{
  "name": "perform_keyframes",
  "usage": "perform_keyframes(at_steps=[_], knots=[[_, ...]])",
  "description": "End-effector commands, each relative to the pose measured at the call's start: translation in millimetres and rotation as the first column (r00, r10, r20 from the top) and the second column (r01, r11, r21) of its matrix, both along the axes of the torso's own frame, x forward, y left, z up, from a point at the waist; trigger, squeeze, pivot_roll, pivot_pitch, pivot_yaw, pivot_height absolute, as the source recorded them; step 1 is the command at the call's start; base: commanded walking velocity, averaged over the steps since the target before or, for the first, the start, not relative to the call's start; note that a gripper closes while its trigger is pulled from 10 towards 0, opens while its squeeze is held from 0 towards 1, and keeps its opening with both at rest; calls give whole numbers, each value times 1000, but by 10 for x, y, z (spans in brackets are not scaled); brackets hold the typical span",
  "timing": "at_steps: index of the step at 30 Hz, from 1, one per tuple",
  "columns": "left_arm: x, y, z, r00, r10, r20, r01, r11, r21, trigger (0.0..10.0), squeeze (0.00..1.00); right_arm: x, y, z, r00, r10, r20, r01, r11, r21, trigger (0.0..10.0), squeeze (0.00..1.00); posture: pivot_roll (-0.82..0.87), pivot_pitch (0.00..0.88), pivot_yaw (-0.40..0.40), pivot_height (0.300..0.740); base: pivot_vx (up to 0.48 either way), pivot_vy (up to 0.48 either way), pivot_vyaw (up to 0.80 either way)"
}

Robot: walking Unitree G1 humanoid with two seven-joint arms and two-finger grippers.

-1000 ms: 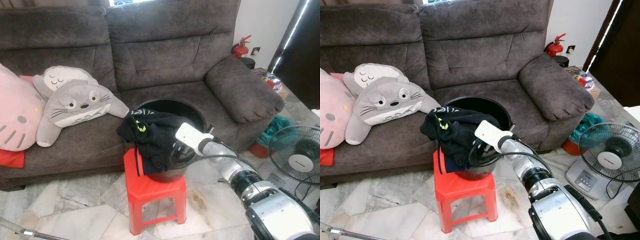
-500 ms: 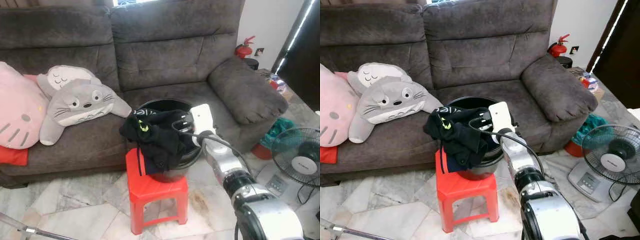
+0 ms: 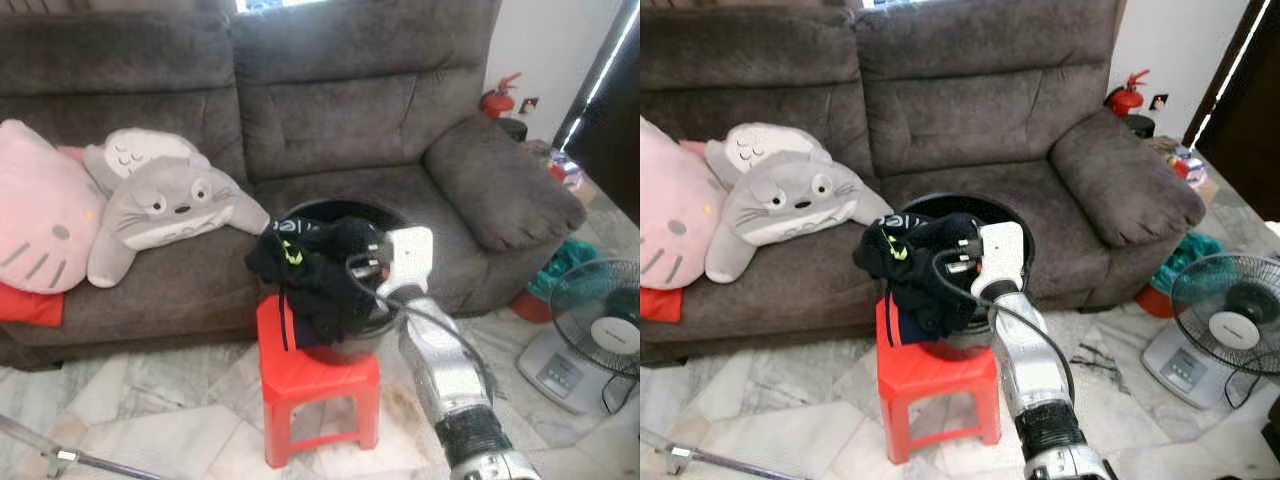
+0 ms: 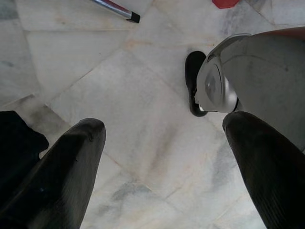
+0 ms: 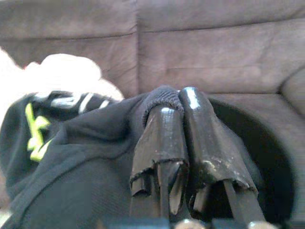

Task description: Hang hanger

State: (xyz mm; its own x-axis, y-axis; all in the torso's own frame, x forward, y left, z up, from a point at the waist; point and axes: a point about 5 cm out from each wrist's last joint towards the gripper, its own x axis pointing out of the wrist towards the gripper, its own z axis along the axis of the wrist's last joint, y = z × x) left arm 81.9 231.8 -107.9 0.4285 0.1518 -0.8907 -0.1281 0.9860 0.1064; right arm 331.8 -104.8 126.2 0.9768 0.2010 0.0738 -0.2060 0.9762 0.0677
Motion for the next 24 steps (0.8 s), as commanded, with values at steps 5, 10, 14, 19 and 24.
perform_keyframes(at_steps=[5,10,14,19,24], knots=[[-64,48,-2,1000,-15,-22,15,1000,19,10000,0,-87,-128,258,989,-115,91,110,992,54,10000,0,-133,0,41,732,0,0,0],[-100,76,-2,1000,-2,-28,3,1000,28,10000,0,-271,-178,304,979,-169,111,161,984,76,10000,0,-133,0,45,732,0,0,0],[-109,81,-2,1000,-2,-31,3,1000,30,10000,0,-320,-187,285,980,-174,99,168,983,68,10000,0,-139,0,52,732,0,0,0],[-116,83,-3,999,-2,-33,3,1000,30,10000,0,-374,-200,271,980,-184,77,180,982,58,10000,0,-139,0,52,732,0,0,0],[-118,86,-2,999,-6,-32,7,999,38,10000,0,-247,-179,161,992,-126,28,126,992,2,10000,0,-135,0,54,732,0,0,0]])
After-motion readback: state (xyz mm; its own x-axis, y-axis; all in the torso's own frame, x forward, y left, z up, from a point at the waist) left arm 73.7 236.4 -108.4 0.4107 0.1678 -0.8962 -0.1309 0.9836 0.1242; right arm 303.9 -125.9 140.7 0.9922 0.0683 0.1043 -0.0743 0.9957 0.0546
